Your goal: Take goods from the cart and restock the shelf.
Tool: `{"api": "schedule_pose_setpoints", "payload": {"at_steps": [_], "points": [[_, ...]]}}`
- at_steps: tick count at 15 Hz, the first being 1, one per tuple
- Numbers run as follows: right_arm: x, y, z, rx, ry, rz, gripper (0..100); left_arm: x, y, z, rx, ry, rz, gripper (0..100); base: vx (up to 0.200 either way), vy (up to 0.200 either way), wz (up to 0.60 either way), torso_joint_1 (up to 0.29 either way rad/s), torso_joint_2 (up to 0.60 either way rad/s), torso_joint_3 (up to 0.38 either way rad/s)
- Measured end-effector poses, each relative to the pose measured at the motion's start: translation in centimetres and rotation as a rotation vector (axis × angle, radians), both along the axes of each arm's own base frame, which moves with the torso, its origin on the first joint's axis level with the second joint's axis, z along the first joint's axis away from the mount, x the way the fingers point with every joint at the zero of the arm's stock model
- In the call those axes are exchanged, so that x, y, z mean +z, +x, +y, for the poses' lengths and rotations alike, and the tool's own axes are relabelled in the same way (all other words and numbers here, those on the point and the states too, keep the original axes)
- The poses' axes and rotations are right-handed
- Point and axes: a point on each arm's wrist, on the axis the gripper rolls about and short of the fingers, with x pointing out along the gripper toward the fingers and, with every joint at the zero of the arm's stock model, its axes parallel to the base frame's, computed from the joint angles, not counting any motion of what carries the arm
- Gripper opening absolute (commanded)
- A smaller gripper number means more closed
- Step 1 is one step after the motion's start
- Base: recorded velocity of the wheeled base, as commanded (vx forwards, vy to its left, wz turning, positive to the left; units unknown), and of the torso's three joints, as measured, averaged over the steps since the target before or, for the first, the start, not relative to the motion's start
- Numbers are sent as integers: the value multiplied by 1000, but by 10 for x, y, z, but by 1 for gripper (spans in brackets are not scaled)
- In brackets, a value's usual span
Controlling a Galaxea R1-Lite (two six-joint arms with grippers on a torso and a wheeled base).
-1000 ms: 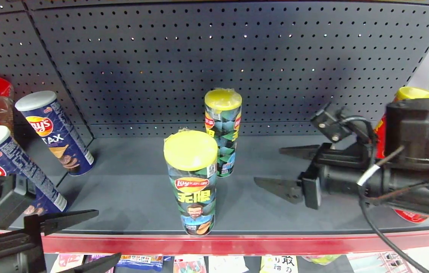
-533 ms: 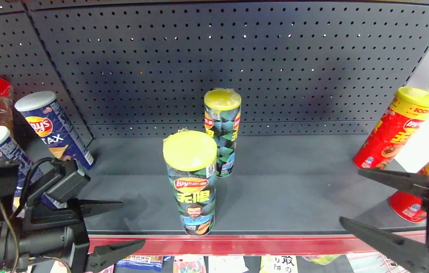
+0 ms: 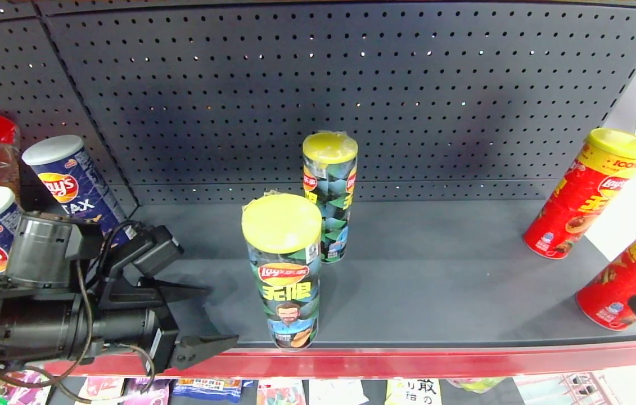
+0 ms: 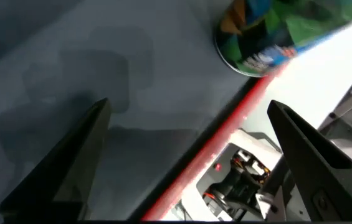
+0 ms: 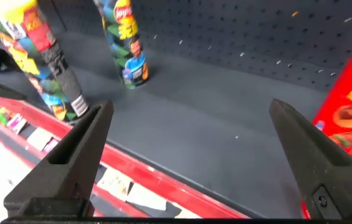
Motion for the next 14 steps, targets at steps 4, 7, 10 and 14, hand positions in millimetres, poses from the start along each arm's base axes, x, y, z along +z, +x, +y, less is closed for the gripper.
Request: {"api": "schedule_pose_setpoints", "payload": {"at_steps": [4,7,10,14], "points": [[2,-4,-2,-8,14,-15,100,-1,13,-10,-27,0,7,100,0,0,0,0,0,0],[2,-4,-2,-10,15,-18,100,-3,17,-19,-56,2,17,100,0,0,0,0,0,0],[4,-4,-2,-10,18,-25,100,-4,23,-23,-60,3,17,100,0,0,0,0,0,0],[5,-4,-2,-11,19,-27,100,-4,31,-29,-73,2,15,100,0,0,0,0,0,0]]}}
